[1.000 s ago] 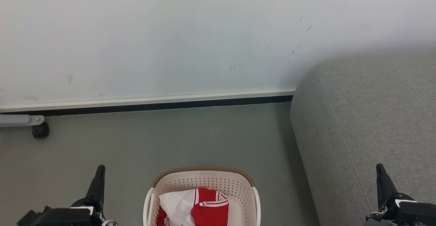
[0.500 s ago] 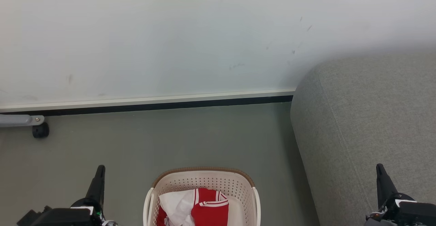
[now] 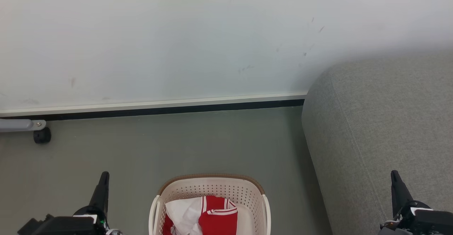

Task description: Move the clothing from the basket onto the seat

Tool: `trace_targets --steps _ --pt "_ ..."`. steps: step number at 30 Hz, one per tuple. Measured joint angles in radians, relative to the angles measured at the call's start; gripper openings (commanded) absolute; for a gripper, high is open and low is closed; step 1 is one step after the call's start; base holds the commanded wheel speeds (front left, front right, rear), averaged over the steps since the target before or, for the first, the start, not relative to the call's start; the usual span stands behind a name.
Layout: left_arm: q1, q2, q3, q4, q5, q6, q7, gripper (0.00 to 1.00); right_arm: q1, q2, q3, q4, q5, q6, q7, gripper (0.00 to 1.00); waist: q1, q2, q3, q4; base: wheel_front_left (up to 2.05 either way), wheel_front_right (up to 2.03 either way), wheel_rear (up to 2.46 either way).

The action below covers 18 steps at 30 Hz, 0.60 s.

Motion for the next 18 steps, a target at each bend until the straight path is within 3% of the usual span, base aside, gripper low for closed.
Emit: trace_targets --steps 4,5,6,7,18 --pt "0.003 -0.001 -0.001 0.005 0.0 0.001 0.0 0.0 0.002 0.001 0.001 0.006 0.0 0.0 0.0 0.0 0.0 0.0 0.0 0.0 0.0 0.0 0.0" --pt "0.01 -0.003 -0.002 0.016 0.0 0.001 0.0 1.0 0.008 0.003 0.002 0.016 0.0 0.0 0.0 1.0 0.0001 0.0 0.0 0.0 0.0 0.0 0.0" --pt "0.019 -0.005 -0.003 0.026 0.0 0.001 0.0 0.0 0.016 0.007 0.003 0.027 -0.001 0.0 0.0 0.0 0.0 0.0001 0.0 0.0 0.0 0.0 0.0" --pt "0.03 -0.008 -0.004 0.036 0.0 0.002 0.0 1.0 0.026 0.01 0.004 0.039 -0.001 0.0 0.0 1.0 0.0 0.0 0.0 0.0 0.0 0.0 0.0" --pt "0.049 -0.012 -0.039 0.035 0.016 0.002 -0.029 1.0 0.045 0.016 0.034 0.041 -0.011 -0.001 -0.03 1.0 0.0 0.0 0.0 0.0 0.0 0.0 0.0"
